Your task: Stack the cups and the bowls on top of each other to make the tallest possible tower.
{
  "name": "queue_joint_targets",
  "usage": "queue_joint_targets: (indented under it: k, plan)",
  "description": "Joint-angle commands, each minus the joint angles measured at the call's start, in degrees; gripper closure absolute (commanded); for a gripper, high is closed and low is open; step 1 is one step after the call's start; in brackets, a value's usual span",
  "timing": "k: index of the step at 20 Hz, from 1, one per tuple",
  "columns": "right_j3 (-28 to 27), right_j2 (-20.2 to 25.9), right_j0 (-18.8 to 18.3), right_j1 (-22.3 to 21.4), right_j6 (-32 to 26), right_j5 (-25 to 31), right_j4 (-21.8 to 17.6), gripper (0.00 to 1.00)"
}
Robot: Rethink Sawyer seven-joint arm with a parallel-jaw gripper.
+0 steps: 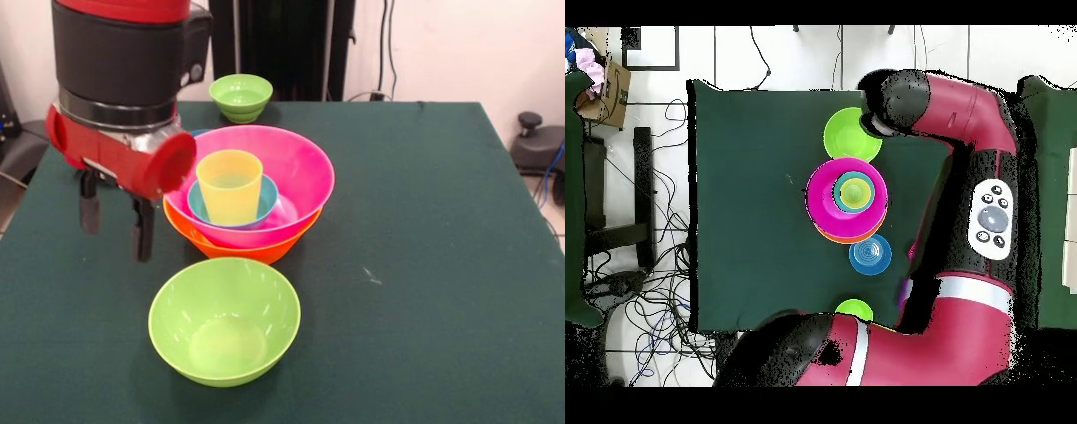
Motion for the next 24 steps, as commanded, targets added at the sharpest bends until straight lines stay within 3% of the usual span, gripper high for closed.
queue_joint_targets:
  k: [1,9,24]
  plan:
    - [2.19,7.05,0.28,0.14,-12.03,-1.21,-3.46,0.0]
    - [0.86,7.87,0.46,-0.15,-12.0,-0.05,-3.57,0.0]
    - [7.3,11.15,-2.03,1.03,-11.67,-9.86,-4.6,0.0]
